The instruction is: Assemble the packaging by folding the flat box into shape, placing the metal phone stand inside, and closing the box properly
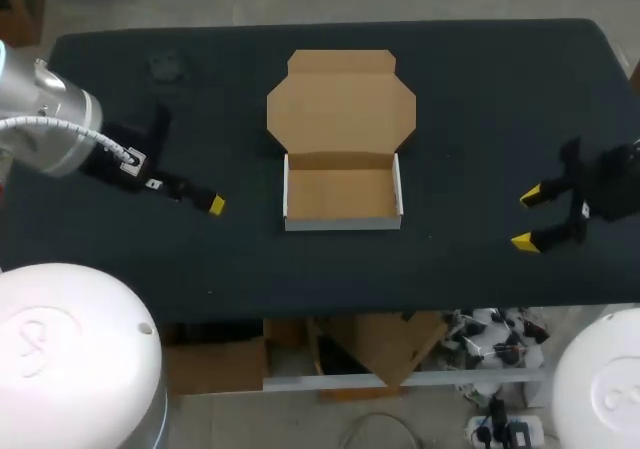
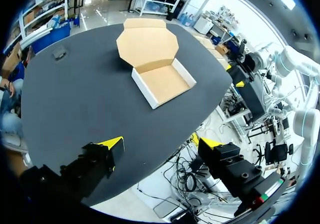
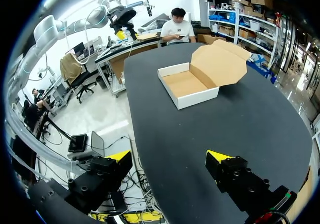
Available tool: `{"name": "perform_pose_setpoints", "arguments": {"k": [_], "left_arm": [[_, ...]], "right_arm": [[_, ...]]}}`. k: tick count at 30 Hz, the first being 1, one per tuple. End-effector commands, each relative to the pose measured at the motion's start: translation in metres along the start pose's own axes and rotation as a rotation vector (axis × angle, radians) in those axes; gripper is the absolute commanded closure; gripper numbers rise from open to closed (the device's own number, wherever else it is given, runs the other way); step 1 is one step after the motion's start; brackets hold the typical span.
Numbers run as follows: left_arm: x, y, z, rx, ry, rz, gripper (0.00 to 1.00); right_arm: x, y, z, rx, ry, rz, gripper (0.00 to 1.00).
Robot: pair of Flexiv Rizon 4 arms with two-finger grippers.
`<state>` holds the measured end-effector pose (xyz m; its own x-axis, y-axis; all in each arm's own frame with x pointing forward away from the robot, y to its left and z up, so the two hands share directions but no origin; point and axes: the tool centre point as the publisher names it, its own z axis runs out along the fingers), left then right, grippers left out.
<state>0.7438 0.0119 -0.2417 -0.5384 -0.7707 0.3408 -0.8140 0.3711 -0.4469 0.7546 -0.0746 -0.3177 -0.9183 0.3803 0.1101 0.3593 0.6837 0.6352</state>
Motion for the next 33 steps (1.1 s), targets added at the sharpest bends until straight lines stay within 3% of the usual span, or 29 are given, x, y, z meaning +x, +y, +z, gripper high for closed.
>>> {"name": "perform_pose_setpoints", "arguments": {"k": [1, 23, 33], "left_arm": [[0.002, 0.001, -0.007, -0.008, -0.026, -0.023, 0.0], [-0.006, -0.012, -0.034, -0.051, -0.197, -0.259, 0.0], [-0.008, -0.016, -0.042, -0.066, -0.222, -0.31, 0.0]], "right_arm": [[-0.003, -0.004, -0.01, -0.017, -0.022, 0.046, 0.0], [-0.014, 0.004, -0.071, 0.085, -0.133, 0.402, 0.0], [-0.015, 0.005, -0.102, 0.131, -0.167, 0.507, 0.0]]}}
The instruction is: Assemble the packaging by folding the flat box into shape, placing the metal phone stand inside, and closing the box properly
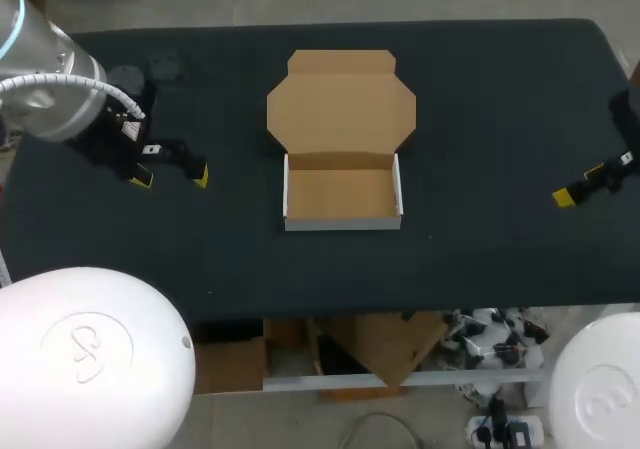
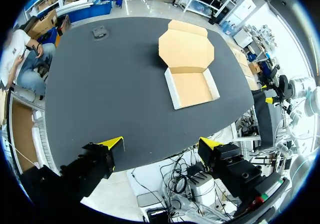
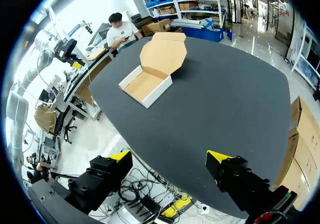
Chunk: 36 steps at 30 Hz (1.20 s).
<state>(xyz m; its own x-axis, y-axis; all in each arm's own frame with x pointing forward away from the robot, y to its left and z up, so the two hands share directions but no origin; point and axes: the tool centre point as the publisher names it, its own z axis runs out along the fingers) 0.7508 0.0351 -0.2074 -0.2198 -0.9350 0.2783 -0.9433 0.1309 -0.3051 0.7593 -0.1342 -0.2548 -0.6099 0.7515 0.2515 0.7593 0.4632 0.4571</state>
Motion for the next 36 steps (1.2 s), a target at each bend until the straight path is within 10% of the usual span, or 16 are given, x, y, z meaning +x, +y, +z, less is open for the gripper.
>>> {"name": "perform_pose_setpoints", "arguments": {"k": [1, 36], "left_arm": [[0.003, -0.002, -0.004, -0.011, -0.021, -0.004, 0.0], [0.01, 0.012, 0.005, -0.043, -0.082, -0.053, 0.0]], "right_arm": [[0.002, 0.0, -0.022, 0.021, -0.026, 0.041, 0.0], [-0.014, 0.003, -0.042, 0.118, -0.114, 0.29, 0.0]]}}
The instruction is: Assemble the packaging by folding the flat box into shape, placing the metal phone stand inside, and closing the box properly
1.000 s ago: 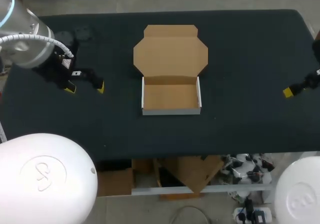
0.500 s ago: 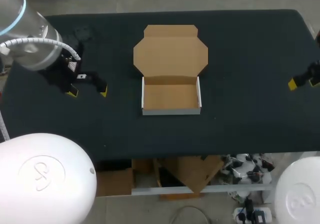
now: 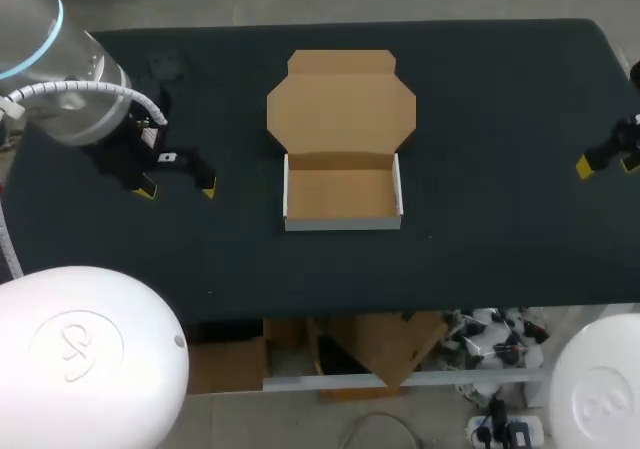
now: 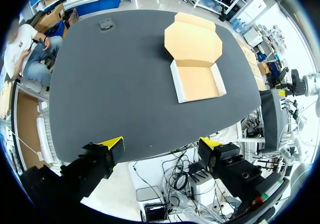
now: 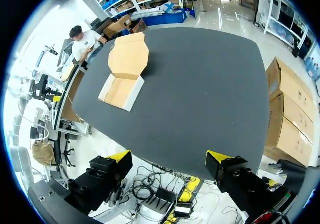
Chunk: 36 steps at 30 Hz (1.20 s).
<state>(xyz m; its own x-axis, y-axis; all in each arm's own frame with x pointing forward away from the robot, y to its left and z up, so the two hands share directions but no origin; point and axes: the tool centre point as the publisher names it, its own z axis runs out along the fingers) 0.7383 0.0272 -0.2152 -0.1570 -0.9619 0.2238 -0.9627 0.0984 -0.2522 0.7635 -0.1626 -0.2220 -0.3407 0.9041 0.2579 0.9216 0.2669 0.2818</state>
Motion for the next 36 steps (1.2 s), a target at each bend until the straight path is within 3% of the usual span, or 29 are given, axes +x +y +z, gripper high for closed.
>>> {"name": "perform_pose_setpoints", "arguments": {"k": [1, 12, 36], "left_arm": [[0.001, -0.001, -0.003, 0.001, -0.009, -0.006, 0.0], [0.0, -0.006, -0.005, 0.011, -0.011, -0.022, 0.0], [0.001, -0.017, 0.003, 0.005, -0.026, -0.026, 0.0]], "right_arm": [[0.001, -0.003, -0.002, 0.009, -0.002, 0.001, 0.0], [-0.004, -0.006, 0.003, 0.049, -0.018, 0.044, 0.0], [-0.014, 0.005, 0.013, 0.028, -0.009, 0.05, 0.0]]}}
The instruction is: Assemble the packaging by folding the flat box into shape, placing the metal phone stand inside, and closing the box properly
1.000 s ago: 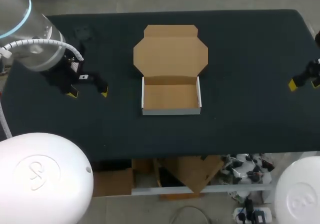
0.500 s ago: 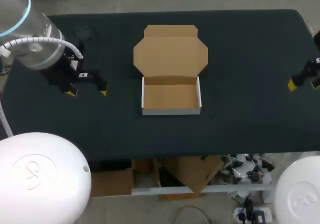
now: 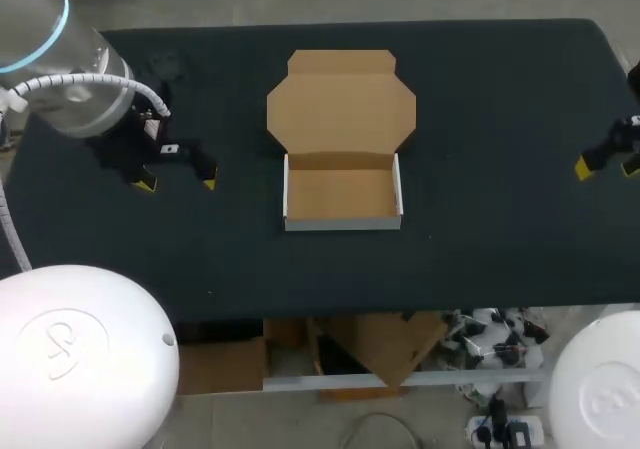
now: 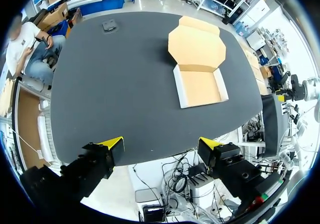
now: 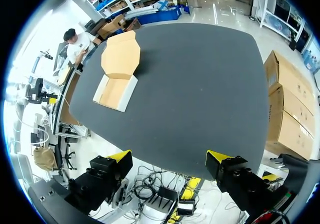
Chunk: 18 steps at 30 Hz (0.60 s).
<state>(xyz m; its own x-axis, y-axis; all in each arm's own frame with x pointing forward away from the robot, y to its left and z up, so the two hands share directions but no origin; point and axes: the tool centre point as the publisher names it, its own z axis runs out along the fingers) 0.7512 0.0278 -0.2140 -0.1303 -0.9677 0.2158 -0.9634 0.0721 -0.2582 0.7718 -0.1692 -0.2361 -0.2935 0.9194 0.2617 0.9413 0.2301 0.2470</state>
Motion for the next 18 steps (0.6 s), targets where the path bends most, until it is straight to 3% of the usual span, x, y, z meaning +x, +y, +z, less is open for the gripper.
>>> {"name": "perform_pose_setpoints", "arguments": {"k": [1, 18], "left_arm": [[0.004, -0.005, 0.002, -0.007, -0.011, -0.001, 0.0], [-0.002, -0.009, 0.007, -0.011, -0.026, -0.016, 0.0]], "right_arm": [[-0.001, 0.003, 0.001, 0.004, 0.001, 0.002, 0.0], [-0.004, 0.014, 0.004, -0.008, 0.003, 0.004, 0.0]]}}
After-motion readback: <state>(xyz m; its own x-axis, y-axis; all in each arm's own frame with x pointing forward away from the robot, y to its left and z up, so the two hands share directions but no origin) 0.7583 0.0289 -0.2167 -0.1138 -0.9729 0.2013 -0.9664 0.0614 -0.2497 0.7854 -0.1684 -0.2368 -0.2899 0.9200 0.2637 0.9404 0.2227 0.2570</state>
